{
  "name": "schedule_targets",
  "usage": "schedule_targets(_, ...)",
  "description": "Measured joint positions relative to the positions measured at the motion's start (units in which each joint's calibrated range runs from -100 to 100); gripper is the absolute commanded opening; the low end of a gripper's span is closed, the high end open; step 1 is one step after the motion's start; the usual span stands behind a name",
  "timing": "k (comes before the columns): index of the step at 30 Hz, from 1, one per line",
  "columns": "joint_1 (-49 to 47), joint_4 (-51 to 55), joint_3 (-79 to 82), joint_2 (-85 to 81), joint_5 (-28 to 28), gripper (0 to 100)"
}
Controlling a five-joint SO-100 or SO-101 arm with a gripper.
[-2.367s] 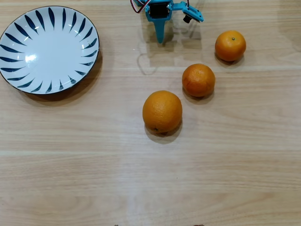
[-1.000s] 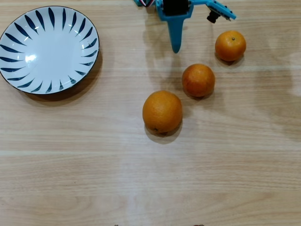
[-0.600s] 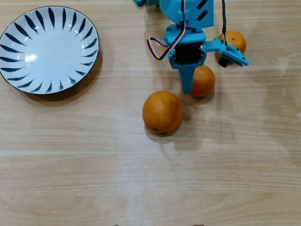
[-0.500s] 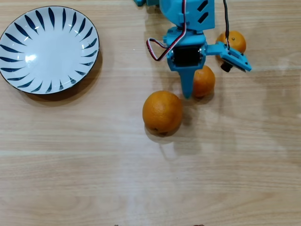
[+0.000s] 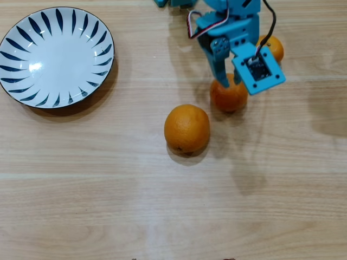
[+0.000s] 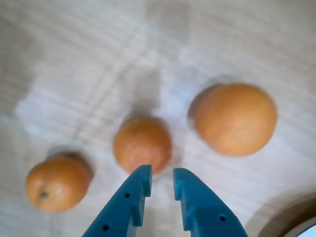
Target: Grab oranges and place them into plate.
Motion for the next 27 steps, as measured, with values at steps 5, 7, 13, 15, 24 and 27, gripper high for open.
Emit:
schedule_targets(5, -6.5, 7.3, 5.4, -8.0, -3.3, 2)
schedule_targets(7, -9.5, 9.9, 6.1, -10.2, -3.9, 2)
schedule_targets(13, -13.1, 11.5, 7.3, -11.4, -3.9, 2)
schedule_targets(15, -13.0, 10.9, 9.3, -11.4, -3.9, 3)
schedule_targets(24, -11.5, -0.5, 17.1, -7.6, -4.2, 35)
schedule_targets(27, -11.2, -3.9, 15.9, -2.3, -5.3, 35)
